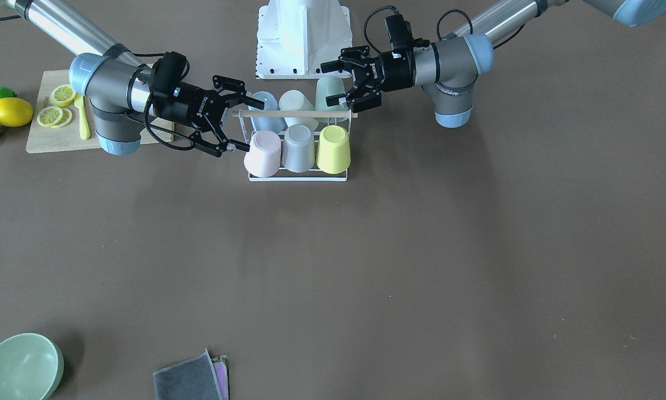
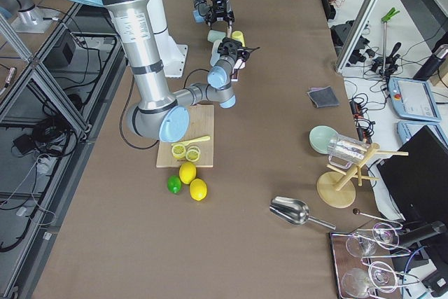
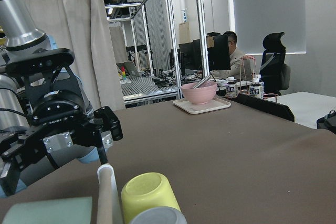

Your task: Place cup on cup holder

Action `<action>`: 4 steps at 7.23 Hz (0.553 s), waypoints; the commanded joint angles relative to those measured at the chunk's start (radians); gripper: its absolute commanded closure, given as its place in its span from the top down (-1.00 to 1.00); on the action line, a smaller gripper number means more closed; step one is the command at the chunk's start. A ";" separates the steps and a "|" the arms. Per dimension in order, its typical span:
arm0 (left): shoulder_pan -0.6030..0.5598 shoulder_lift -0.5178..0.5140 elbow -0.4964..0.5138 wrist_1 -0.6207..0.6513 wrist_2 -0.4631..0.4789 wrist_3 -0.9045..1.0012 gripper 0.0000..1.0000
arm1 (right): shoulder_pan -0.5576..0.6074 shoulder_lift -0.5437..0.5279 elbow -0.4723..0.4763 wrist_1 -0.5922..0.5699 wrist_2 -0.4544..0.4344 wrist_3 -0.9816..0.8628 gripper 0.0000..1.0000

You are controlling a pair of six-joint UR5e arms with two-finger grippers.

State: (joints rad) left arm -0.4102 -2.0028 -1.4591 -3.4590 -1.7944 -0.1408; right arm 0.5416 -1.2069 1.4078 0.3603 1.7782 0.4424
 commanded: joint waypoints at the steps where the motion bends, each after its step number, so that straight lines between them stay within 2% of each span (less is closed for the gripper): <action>1: -0.050 0.045 -0.093 0.145 -0.003 -0.003 0.98 | 0.116 -0.041 0.022 -0.055 0.201 0.051 1.00; 2: -0.073 0.091 -0.165 0.275 -0.005 -0.002 0.98 | 0.200 -0.063 0.029 -0.137 0.360 0.106 1.00; 4: -0.168 0.113 -0.262 0.580 -0.008 0.001 0.98 | 0.352 -0.110 0.031 -0.318 0.618 0.267 1.00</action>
State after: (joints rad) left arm -0.5226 -1.9056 -1.6587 -3.0619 -1.8006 -0.1421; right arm 0.7987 -1.2879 1.4365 0.1548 2.2354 0.6188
